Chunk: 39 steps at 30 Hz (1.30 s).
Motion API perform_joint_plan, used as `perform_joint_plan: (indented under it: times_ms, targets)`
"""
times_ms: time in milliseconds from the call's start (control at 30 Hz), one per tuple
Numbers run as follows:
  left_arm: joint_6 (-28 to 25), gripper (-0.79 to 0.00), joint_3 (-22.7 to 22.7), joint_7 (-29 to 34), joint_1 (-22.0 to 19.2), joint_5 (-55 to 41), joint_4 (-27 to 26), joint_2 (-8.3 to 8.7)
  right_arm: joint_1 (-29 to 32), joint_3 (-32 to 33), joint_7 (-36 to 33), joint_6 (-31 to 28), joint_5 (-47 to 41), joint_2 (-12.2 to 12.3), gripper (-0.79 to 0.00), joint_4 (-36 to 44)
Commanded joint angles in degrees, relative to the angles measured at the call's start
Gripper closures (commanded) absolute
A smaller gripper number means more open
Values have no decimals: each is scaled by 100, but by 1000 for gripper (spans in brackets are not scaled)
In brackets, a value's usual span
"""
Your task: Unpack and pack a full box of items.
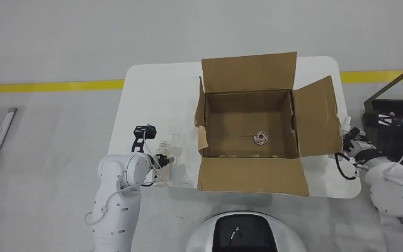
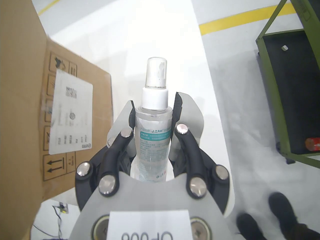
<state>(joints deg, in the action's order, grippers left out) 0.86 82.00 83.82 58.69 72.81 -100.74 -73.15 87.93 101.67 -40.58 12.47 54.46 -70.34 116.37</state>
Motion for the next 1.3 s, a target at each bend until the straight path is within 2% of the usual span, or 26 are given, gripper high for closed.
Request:
perform_joint_plan:
  times_ms: [0, 300, 767, 833, 1000, 1033, 1100, 1267]
  targets:
    - [0, -785, 0, 0, 0, 0, 0, 0, -78, -168, -244, -205, 571, 36, 0, -89]
    - [0, -785, 0, 0, 0, 0, 0, 0, -380, -587, -662, -615, 871, 69, 0, -621]
    - [0, -785, 0, 0, 0, 0, 0, 0, -534, -894, -1016, -747, 1083, 92, 0, -1021]
    - [0, -785, 0, 0, 0, 0, 0, 0, -545, -922, -1045, -735, 1103, 93, -86, -1034]
    - [0, -785, 0, 0, 0, 0, 0, 0, -603, -989, -1104, -741, 1139, 98, -209, -1099]
    - [0, -785, 0, 0, 0, 0, 0, 0, -613, -998, -1111, -744, 1149, 99, -256, -1105]
    - [0, -785, 0, 0, 0, 0, 0, 0, -628, -1004, -1128, -739, 1147, 101, -274, -1117]
    - [0, -785, 0, 0, 0, 0, 0, 0, -684, -964, -1184, -747, 1144, 114, -382, -1079]
